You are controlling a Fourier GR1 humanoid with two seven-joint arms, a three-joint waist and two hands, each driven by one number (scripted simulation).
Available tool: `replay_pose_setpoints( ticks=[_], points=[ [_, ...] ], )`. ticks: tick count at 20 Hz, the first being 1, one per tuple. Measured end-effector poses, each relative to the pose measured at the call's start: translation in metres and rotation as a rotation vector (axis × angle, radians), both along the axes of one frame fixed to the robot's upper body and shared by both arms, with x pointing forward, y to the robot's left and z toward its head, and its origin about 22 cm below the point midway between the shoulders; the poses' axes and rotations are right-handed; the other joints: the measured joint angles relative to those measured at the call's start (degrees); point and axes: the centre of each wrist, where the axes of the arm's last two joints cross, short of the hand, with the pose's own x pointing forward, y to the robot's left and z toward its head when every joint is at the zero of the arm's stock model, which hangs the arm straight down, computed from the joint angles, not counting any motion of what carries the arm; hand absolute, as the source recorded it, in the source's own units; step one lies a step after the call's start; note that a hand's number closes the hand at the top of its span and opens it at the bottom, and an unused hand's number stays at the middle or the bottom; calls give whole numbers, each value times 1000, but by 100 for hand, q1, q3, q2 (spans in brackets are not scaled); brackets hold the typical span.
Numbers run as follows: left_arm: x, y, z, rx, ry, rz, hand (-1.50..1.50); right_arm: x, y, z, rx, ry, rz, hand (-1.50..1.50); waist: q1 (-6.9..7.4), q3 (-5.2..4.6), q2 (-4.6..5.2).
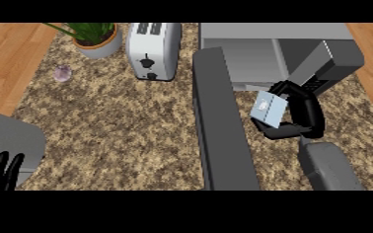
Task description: Pick up the milk, place it into the microwave and close the microwave
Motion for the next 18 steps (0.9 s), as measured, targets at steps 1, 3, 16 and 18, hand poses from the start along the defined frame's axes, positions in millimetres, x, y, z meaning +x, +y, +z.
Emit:
replay_pose_setpoints(
  ticks=[1, 3, 16, 18],
  points=[
    [-1, 1, 2, 2, -1, -1, -150, 7, 4, 3, -9, 4, -6, 150, 6, -1, 2],
    [2, 6, 4, 3, -1, 3, -150, 20, 13, 1, -29, 17, -19, 150, 19, 0, 9],
    [12, 17, -3, 10, -10, -25, -150, 103, 42, 24, -104, 59, -33, 150, 158, 12, 73],
    [19, 17, -6, 8, -10, -38, -150, 112, 45, 32, -114, 54, -46, 150, 210, 14, 104]
  ],
)
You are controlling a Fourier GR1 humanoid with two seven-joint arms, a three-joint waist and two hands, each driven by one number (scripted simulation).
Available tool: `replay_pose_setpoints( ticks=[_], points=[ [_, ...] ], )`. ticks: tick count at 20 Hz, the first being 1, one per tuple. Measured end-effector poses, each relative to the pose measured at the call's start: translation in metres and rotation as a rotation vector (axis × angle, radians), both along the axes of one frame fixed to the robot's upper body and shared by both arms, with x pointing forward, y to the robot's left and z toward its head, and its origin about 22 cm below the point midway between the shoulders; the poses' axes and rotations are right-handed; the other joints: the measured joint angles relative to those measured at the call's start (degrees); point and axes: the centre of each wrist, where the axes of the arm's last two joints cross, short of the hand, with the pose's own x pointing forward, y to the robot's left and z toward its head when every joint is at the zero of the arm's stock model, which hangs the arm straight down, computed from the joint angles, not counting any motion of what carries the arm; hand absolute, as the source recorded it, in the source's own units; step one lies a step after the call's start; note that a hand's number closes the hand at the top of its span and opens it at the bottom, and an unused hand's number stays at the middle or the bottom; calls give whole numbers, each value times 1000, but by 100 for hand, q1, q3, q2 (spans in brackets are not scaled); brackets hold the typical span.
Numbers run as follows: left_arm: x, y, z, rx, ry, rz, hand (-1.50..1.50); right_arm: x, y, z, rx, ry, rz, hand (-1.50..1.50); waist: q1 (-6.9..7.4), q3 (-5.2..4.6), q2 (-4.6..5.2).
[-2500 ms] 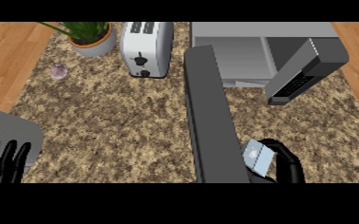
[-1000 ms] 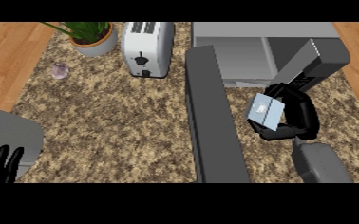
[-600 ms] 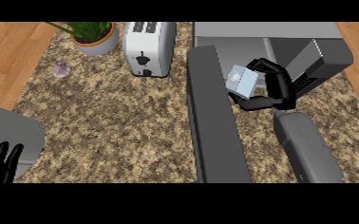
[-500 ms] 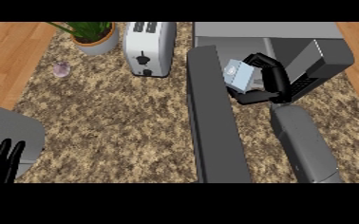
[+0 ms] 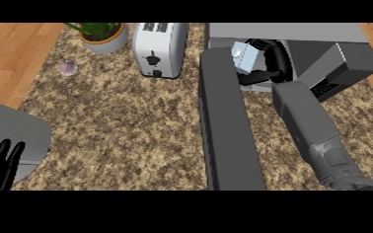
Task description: Pick up the milk, place it into the microwave and close the microwave
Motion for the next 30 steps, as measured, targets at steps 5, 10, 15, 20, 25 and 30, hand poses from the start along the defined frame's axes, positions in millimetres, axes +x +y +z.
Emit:
replay_pose_setpoints(
  ticks=[5, 10, 15, 20, 25, 30],
  points=[
    [7, -3, 1, -2, -7, -29, -150, 12, 6, 11, -41, -29, -33, 150, 115, 5, 47],
    [17, -5, -1, -2, -23, -56, -150, 22, 2, 25, -119, -65, -75, 150, 234, 7, 112],
    [23, -6, -1, 1, -23, -78, -150, 29, 4, 37, -165, -73, -137, 150, 373, 9, 165],
    [25, -8, 4, 20, -39, -94, -150, 31, 0, 42, -132, -68, -271, 150, 518, 16, 219],
    [31, -9, 10, 55, -44, -97, -150, 34, -5, 48, -207, -96, -417, -150, 622, 17, 301],
    [35, -13, 12, 80, -43, -104, -150, 34, -10, 48, -346, -138, -512, -150, 716, 12, 358]
  ],
)
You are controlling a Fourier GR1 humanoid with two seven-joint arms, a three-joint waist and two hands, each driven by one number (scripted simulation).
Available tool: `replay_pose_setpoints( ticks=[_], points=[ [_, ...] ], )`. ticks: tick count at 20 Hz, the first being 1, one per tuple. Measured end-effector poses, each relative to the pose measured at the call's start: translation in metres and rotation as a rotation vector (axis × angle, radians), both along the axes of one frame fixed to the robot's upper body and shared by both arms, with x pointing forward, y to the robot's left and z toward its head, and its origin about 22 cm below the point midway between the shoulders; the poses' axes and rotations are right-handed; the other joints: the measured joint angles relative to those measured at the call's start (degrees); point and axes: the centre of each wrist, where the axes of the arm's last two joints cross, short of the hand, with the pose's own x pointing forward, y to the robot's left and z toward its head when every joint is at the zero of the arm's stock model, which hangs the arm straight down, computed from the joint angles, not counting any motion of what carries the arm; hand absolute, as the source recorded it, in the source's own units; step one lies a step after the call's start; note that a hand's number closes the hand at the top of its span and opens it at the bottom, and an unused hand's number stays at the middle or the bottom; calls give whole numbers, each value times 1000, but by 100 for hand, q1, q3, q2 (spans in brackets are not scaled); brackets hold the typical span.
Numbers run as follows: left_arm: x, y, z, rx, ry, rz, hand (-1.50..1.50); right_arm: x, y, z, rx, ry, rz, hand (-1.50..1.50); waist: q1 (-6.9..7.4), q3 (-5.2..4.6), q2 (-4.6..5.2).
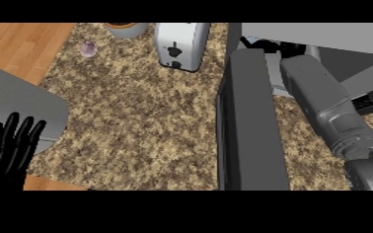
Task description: Pick up the milk, place it into the microwave and close the microwave
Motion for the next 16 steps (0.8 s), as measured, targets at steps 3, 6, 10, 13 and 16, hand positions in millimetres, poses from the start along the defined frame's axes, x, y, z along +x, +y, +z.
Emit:
replay_pose_setpoints(
  ticks=[3, 6, 10, 13, 16],
  points=[
    [3, -3, 1, 14, 2, -7, -150, 2, 3, 4, -38, -6, -34, -150, 51, -1, 25],
    [6, -5, 1, 25, 5, -16, -150, 0, 2, 0, -68, 28, -66, -150, 90, -3, 54],
    [10, -10, 0, 27, 9, -30, -150, 2, 12, 1, 6, 73, 2, -150, 87, 11, 68],
    [13, -14, 0, 33, 6, -40, -150, 0, 13, -3, 36, 104, 44, -150, 57, 16, 71],
    [14, -16, 0, 37, 6, -47, -150, -1, 14, -5, 68, 130, 68, -150, 42, 18, 68]
  ],
)
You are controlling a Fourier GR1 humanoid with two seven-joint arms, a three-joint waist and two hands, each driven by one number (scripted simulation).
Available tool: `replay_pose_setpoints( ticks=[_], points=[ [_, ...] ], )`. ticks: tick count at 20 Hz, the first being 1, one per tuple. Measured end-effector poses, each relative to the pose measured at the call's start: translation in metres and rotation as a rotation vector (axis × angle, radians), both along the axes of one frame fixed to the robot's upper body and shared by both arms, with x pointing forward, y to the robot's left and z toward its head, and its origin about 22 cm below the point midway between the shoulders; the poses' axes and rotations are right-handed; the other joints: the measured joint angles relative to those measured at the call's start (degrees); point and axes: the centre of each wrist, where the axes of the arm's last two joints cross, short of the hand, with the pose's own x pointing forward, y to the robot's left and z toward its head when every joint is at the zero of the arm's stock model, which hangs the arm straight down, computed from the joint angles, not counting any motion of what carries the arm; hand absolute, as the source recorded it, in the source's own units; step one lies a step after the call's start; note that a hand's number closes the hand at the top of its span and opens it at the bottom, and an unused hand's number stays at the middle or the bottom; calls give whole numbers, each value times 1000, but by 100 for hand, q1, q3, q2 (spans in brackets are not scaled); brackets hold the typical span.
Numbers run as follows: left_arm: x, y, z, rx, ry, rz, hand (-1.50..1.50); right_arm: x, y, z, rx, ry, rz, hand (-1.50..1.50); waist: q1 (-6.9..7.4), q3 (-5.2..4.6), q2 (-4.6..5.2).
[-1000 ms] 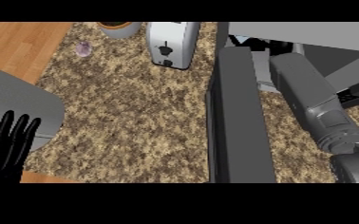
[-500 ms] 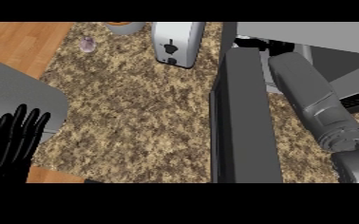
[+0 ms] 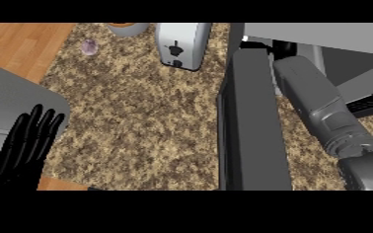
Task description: Pick up the milk, place it into the microwave and close the microwave
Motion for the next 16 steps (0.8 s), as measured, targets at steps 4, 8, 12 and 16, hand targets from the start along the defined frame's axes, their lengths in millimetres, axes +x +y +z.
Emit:
replay_pose_setpoints(
  ticks=[4, 8, 12, 16],
  points=[
    [2, -4, 1, 4, -3, -7, -150, -3, -1, -7, 34, 16, 20, -150, -45, 1, -23],
    [4, -9, 1, 12, 3, -8, -150, -4, -6, -8, 58, 27, 35, -150, -91, -2, -63],
    [4, -16, 1, 10, 3, -19, -150, -5, -11, -10, 74, 26, 30, -150, -108, -2, -84],
    [5, -23, 0, 9, 9, -28, -150, -8, -17, -17, 86, 30, 41, -150, -152, -5, -111]
  ],
)
